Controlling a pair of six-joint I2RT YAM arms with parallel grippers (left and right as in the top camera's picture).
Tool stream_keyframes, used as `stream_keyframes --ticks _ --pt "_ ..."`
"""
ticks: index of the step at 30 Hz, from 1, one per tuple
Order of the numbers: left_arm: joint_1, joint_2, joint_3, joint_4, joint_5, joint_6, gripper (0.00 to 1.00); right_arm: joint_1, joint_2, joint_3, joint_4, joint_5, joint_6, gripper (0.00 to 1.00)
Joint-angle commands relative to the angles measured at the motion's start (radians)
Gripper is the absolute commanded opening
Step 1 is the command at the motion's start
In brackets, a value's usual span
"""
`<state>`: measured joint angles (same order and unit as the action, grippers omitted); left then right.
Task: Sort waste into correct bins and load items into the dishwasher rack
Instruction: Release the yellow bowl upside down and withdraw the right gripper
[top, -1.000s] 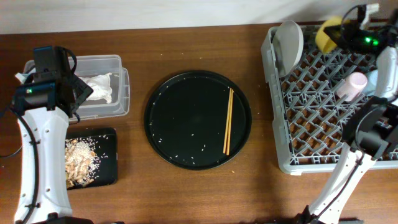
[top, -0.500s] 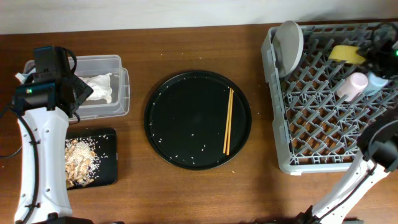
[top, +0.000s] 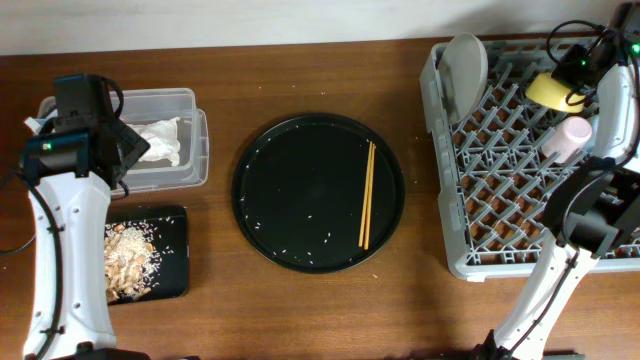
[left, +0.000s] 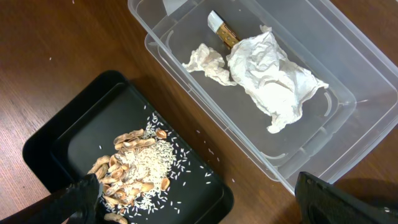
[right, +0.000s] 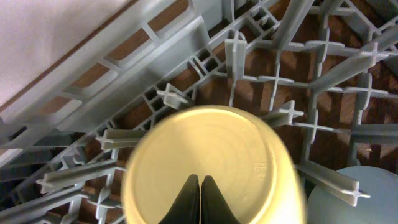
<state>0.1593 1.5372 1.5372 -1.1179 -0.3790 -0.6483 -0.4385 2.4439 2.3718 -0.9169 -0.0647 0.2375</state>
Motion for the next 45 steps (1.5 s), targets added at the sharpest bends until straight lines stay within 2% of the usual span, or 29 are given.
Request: stream_keyframes --ticks 1,2,6,7,8,9,10,11,12,14,15,16,17,20,21,22,24,26,29,30,34,36,37,38,40,42,45 --pt "0.002 -0.005 0.003 0.0 -0.01 0.005 0.99 -0.001 -0.008 0.003 -0.097 0.028 0.0 0.04" --pt "0.002 -0.005 0.003 0.0 -0.01 0.005 0.99 -0.001 -0.023 0.003 -0.11 0.028 0.0 0.04" --pt "0.002 -0.005 0.003 0.0 -0.01 0.005 0.99 0.0 -0.262 0.003 -0.159 0.012 0.007 0.04" --pt "0.002 -0.005 0.003 0.0 -0.01 0.005 0.99 0.0 -0.346 0.003 -0.174 -0.154 0.006 0.13" --pt "0.002 -0.005 0.003 0.0 -0.01 0.005 0.99 0.0 -0.4 0.003 -0.2 -0.286 0.003 0.87" --pt "0.002 -0.005 0.003 0.0 -0.01 0.005 0.99 0.0 -0.451 0.003 -0.224 -0.46 0.003 0.98" --pt "0.002 -0.005 0.003 0.0 -0.01 0.005 0.99 0.003 -0.465 0.003 -0.243 -0.542 0.003 0.98" --pt "0.002 -0.005 0.003 0.0 -0.01 0.005 0.99 0.048 -0.486 0.003 -0.352 -0.592 0.006 0.98" --pt "0.002 -0.005 0.003 0.0 -0.01 0.005 0.99 0.1 -0.489 0.003 -0.444 -0.548 0.006 0.98" --pt "0.002 -0.005 0.003 0.0 -0.01 0.005 0.99 0.277 -0.489 0.002 -0.631 -0.322 0.006 0.98" --pt "0.002 -0.005 0.003 0.0 -0.01 0.005 0.99 0.431 -0.487 0.001 -0.698 -0.147 0.007 0.98" --pt "0.002 -0.005 0.003 0.0 -0.01 0.005 0.99 0.575 -0.477 0.0 -0.726 -0.028 0.008 0.98" --pt "0.002 -0.005 0.003 0.0 -0.01 0.005 0.99 0.667 -0.46 -0.002 -0.731 0.012 0.019 0.98" --pt "0.002 -0.005 0.003 0.0 -0.01 0.005 0.99 0.924 -0.332 -0.04 -0.694 0.025 0.039 0.99" --pt "0.002 -0.005 0.003 0.0 -0.01 0.005 0.99 0.968 -0.281 -0.063 -0.676 0.026 0.072 0.88" --pt "0.002 -0.005 0.003 0.0 -0.01 0.005 1.0 0.986 -0.242 -0.088 -0.652 0.038 0.105 0.86" --pt "0.002 -0.005 0.003 0.0 -0.01 0.005 0.99 0.987 -0.192 -0.125 -0.619 0.059 0.158 0.86" --pt "0.002 -0.005 0.003 0.0 -0.01 0.005 0.99 0.963 -0.175 -0.206 -0.537 0.062 0.165 0.86" --pt "0.002 -0.005 0.003 0.0 -0.01 0.005 0.99 0.903 -0.175 -0.253 -0.51 0.047 0.165 0.87" --pt "0.002 -0.005 0.003 0.0 -0.01 0.005 1.0 0.895 -0.175 -0.287 -0.476 0.019 0.165 0.98" --pt "0.002 -0.005 0.003 0.0 -0.01 0.005 0.99 0.898 -0.174 -0.459 -0.329 0.019 0.236 0.98" --pt "0.002 -0.005 0.003 0.0 -0.01 0.005 0.99 0.898 -0.174 -0.491 -0.308 0.009 0.349 0.98" --pt "0.002 -0.005 0.003 0.0 -0.01 0.005 0.99 0.904 -0.174 -0.491 -0.286 0.009 0.388 0.96" --pt "0.002 -0.005 0.003 0.0 -0.01 0.005 0.99 0.909 -0.174 -0.493 -0.275 0.009 0.394 0.85" --pt "0.002 -0.005 0.003 0.0 -0.01 0.005 0.99 0.917 -0.174 -0.503 -0.255 0.009 0.408 0.77" --pt "0.002 -0.005 0.003 0.0 -0.01 0.005 0.99 0.932 -0.166 -0.521 -0.23 0.012 0.411 0.73" --pt "0.002 -0.005 0.003 0.0 -0.01 0.005 0.99 0.935 -0.162 -0.521 -0.23 0.074 0.412 0.73"
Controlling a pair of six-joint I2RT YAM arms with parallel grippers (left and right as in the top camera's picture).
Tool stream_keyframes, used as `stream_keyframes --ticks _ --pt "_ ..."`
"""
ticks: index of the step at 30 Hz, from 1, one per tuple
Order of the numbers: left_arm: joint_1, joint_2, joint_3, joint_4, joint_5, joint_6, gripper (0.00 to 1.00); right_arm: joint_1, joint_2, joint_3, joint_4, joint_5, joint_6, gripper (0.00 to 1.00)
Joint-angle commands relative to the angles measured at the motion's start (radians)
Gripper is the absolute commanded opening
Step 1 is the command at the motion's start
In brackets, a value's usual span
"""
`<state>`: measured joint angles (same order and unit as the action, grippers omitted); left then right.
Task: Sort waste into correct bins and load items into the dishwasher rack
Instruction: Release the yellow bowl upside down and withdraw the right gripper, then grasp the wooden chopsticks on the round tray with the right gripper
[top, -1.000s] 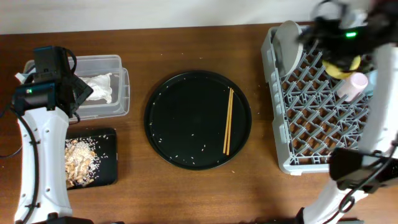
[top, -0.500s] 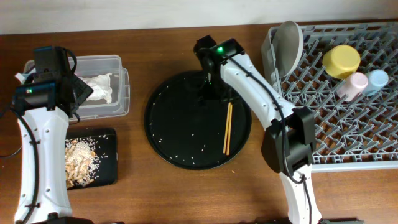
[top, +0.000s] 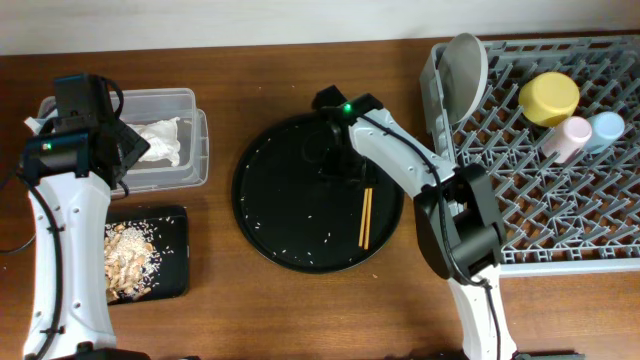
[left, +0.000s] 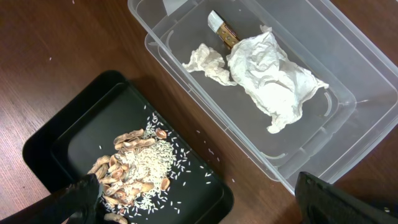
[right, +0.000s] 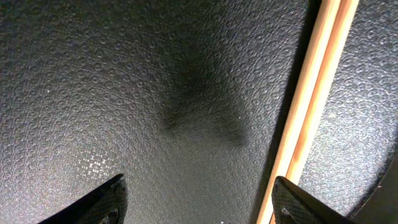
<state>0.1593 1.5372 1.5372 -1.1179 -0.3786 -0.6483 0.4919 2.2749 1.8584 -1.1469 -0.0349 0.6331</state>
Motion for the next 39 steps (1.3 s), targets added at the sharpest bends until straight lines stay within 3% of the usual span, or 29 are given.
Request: stream_keyframes --ticks 1,6,9,19,21,22,26,29,31,35,39 --pt "0.002 -0.005 0.003 0.0 -0.011 0.005 0.99 0.005 0.007 -0.008 0.003 0.048 0.016 0.73" --pt "0.002 -0.005 0.003 0.0 -0.011 0.005 1.0 0.005 0.008 -0.008 0.01 0.082 0.038 0.74" --pt "0.002 -0.005 0.003 0.0 -0.011 0.005 0.99 0.004 0.008 -0.021 0.026 0.093 0.038 0.8" --pt "0.002 -0.005 0.003 0.0 -0.011 0.005 0.99 0.005 0.008 -0.083 0.094 0.081 0.037 0.79" --pt "0.001 -0.005 0.003 0.0 -0.011 0.005 0.99 0.005 0.01 -0.102 0.111 0.081 0.037 0.71" --pt "0.001 -0.005 0.003 0.0 -0.011 0.005 0.99 0.005 0.01 -0.12 0.121 0.081 0.037 0.56" --pt "0.001 -0.005 0.003 0.0 -0.011 0.005 0.99 0.005 0.01 -0.141 0.127 0.08 0.038 0.15" --pt "0.003 -0.005 0.003 0.0 -0.011 0.005 0.99 0.004 0.009 -0.132 0.118 0.066 0.037 0.04" --pt "0.001 -0.005 0.003 0.0 -0.01 0.005 0.99 -0.016 0.009 -0.08 0.058 0.065 0.029 0.04" --pt "0.001 -0.005 0.003 0.0 -0.011 0.005 0.99 -0.141 -0.02 0.195 -0.178 -0.092 -0.216 0.04" --pt "0.001 -0.005 0.003 0.0 -0.011 0.005 0.99 -0.314 -0.051 0.505 -0.43 -0.083 -0.434 0.04"
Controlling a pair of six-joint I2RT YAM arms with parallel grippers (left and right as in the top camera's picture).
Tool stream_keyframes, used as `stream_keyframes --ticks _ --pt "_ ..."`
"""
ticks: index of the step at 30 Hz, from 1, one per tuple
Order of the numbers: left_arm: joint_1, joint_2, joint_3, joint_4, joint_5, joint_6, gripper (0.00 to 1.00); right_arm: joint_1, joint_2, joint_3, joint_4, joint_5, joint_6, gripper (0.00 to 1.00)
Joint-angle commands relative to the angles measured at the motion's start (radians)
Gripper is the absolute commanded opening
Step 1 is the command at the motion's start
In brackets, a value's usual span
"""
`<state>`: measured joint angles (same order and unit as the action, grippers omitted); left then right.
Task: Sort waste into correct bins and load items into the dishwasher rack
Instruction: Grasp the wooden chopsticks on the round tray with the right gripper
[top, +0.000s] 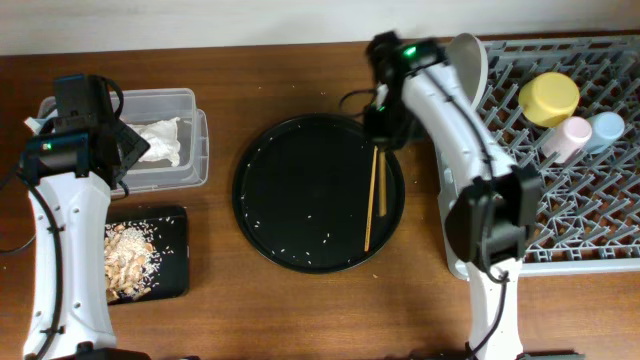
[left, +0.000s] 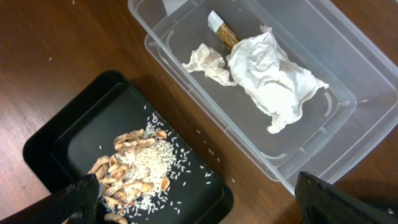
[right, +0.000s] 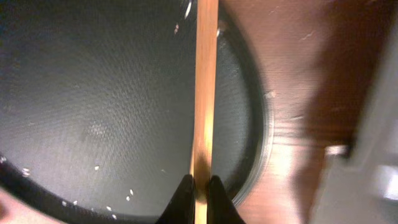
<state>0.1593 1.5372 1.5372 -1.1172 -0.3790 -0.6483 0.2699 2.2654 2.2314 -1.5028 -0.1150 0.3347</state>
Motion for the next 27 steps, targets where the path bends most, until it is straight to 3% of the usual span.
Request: stream_keyframes --ticks 1,3,6,14,15,17,24,27 --pt "0.001 -0.005 0.003 0.0 -0.01 0.005 0.99 -0.143 -0.042 0.166 -0.107 -0.01 -0.179 0.04" --pt "0.001 -0.005 0.003 0.0 -0.01 0.005 1.0 -0.266 -0.043 0.156 -0.196 -0.011 -0.327 0.04" --pt "0.001 -0.005 0.003 -0.001 -0.01 0.005 0.99 -0.296 -0.044 0.099 -0.196 -0.002 -0.435 0.04" --pt "0.001 -0.005 0.003 -0.001 -0.01 0.005 0.99 -0.343 -0.029 0.013 -0.173 0.025 -0.435 0.04" --pt "0.001 -0.005 0.003 -0.001 -0.01 0.005 0.99 -0.343 -0.029 -0.025 -0.151 0.024 -0.434 0.08" --pt "0.001 -0.005 0.003 -0.001 -0.01 0.005 0.99 -0.343 -0.029 -0.061 -0.139 0.013 -0.43 0.27" --pt "0.001 -0.005 0.003 -0.001 -0.01 0.005 0.99 -0.332 -0.091 0.0 -0.196 -0.135 -0.425 0.27" --pt "0.001 -0.005 0.003 -0.001 -0.01 0.005 0.99 -0.26 -0.188 0.0 -0.196 -0.145 -0.423 0.35"
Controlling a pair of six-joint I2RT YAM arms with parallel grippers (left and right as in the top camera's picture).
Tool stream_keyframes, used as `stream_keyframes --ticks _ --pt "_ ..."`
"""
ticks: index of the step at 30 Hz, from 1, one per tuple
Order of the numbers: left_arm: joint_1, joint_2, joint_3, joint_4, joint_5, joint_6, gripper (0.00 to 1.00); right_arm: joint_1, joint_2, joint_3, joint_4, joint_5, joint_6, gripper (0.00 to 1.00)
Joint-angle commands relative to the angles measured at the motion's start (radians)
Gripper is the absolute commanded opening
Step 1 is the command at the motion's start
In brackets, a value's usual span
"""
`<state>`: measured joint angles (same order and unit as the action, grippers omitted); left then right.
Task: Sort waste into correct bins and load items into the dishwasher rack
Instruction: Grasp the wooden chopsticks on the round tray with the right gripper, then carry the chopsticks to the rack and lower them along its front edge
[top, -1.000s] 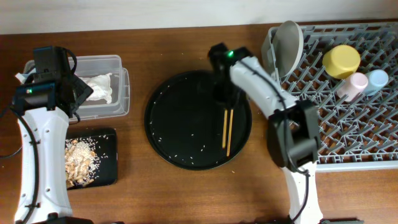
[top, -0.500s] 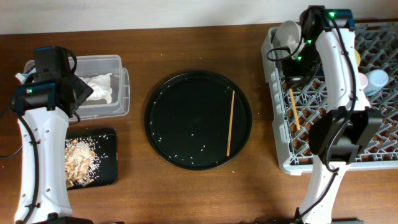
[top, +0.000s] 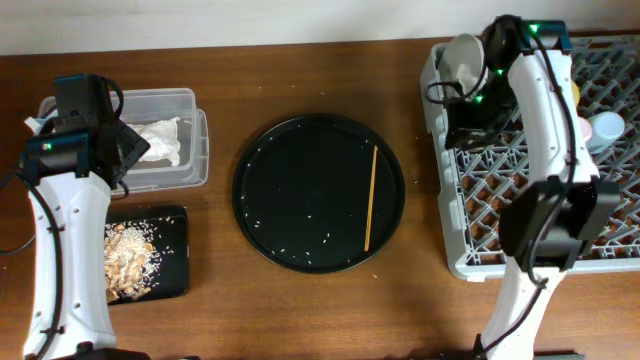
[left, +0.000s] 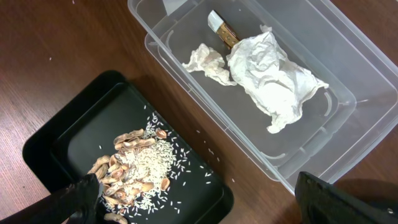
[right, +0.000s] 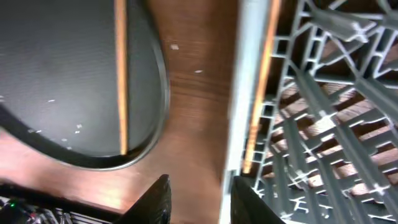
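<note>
One wooden chopstick (top: 371, 200) lies on the right part of the round black plate (top: 300, 190), and shows in the right wrist view as chopstick (right: 121, 81). A second chopstick (right: 261, 93) lies in the grey dishwasher rack (top: 455, 255) along its left wall. My right gripper (top: 468, 112) hangs over the rack's left edge, and in its own view the right gripper (right: 196, 196) is open and empty. My left gripper (left: 199, 199) is open over the black tray (left: 81, 137) of peanut shells and rice (left: 130, 168).
A clear plastic bin (left: 348, 106) holds crumpled tissue (left: 273, 81) behind the black tray. A white bowl (top: 465, 60) stands on edge in the rack's far left corner. A pale cup (top: 607, 125) sits further right in the rack. Rice grains dot the plate.
My right gripper was shut on one chopstick at the plate's far right rim. It is now open over the rack's left edge, and that chopstick lies inside the rack. The left arm is unchanged.
Two chopsticks lay together on the plate while my right gripper was shut at a yellow cup in the rack. It then stood open over the plate beside the chopsticks, then was shut on one. Now that one is in the rack and the other stays on the plate.
</note>
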<state>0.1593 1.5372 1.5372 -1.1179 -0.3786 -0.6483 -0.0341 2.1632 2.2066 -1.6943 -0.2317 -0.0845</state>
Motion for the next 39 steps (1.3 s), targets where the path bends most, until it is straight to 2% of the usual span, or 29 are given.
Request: stream_keyframes --ticks 1,4,5,6,7,8,9,10,12,13,14,18,22,23,24,27,28,31,33,35,37,39 --pt "0.001 -0.005 0.003 0.0 -0.011 0.005 0.99 0.088 -0.098 0.025 -0.005 -0.027 0.038 0.41" --pt "0.001 -0.005 0.003 0.0 -0.011 0.005 0.99 0.218 -0.096 0.007 -0.001 -0.027 0.068 0.44" --pt "0.001 -0.005 0.003 0.0 -0.011 0.005 0.99 0.301 -0.096 -0.013 0.037 -0.02 0.068 0.94" --pt "0.001 -0.005 0.003 0.0 -0.011 0.005 0.99 0.353 -0.096 -0.045 0.09 0.01 0.114 0.98" --pt "0.001 -0.005 0.003 0.0 -0.011 0.005 0.99 0.388 -0.096 -0.089 0.146 0.087 0.232 0.97" --pt "0.001 -0.005 0.003 0.0 -0.01 0.005 0.99 0.406 -0.096 -0.129 0.19 0.122 0.293 0.97" --pt "0.001 -0.005 0.003 0.0 -0.011 0.005 0.99 0.427 -0.096 -0.203 0.265 0.156 0.376 0.9" --pt "0.001 -0.005 0.003 0.0 -0.011 0.005 0.99 0.433 -0.096 -0.294 0.36 0.158 0.424 0.75" --pt "0.001 -0.005 0.003 0.0 -0.011 0.005 0.99 0.433 -0.096 -0.475 0.523 0.159 0.447 0.63" --pt "0.001 -0.005 0.003 0.0 -0.011 0.005 0.99 0.433 -0.096 -0.536 0.573 0.158 0.493 0.5" --pt "0.001 -0.005 0.003 0.0 -0.011 0.005 0.99 0.433 -0.096 -0.582 0.619 0.158 0.537 0.42" --pt "0.001 -0.005 0.003 -0.001 -0.011 0.005 1.0 0.434 -0.096 -0.764 0.798 0.166 0.604 0.35" --pt "0.001 -0.005 0.003 -0.001 -0.011 0.005 0.99 0.435 -0.096 -0.802 0.824 0.211 0.651 0.29" --pt "0.001 -0.005 0.003 -0.001 -0.011 0.005 0.99 0.434 -0.096 -0.802 0.822 0.211 0.666 0.2" --pt "0.001 -0.005 0.003 -0.001 -0.011 0.005 0.99 0.434 -0.096 -0.801 0.816 0.21 0.689 0.15" --pt "0.001 -0.005 0.003 -0.001 -0.011 0.005 0.99 0.434 -0.096 -0.8 0.801 0.211 0.689 0.13" --pt "0.001 -0.005 0.003 -0.001 -0.01 0.005 0.99 0.434 -0.097 -0.799 0.799 0.207 0.689 0.04" --pt "0.001 -0.005 0.003 -0.001 -0.011 0.005 0.99 0.431 -0.098 -0.643 0.643 0.207 0.661 0.04" --pt "0.001 -0.005 0.003 -0.001 -0.011 0.005 0.99 0.417 -0.098 -0.434 0.464 0.242 0.563 0.04" --pt "0.001 -0.005 0.003 -0.001 -0.011 0.005 0.99 0.328 -0.098 -0.116 0.177 0.394 0.449 0.04" --pt "0.001 -0.005 0.003 -0.001 -0.011 0.005 0.99 0.237 -0.098 -0.013 0.078 0.401 0.327 0.04" --pt "0.001 -0.005 0.003 -0.002 -0.011 0.005 0.99 0.142 -0.096 -0.022 0.052 0.396 0.186 0.04"
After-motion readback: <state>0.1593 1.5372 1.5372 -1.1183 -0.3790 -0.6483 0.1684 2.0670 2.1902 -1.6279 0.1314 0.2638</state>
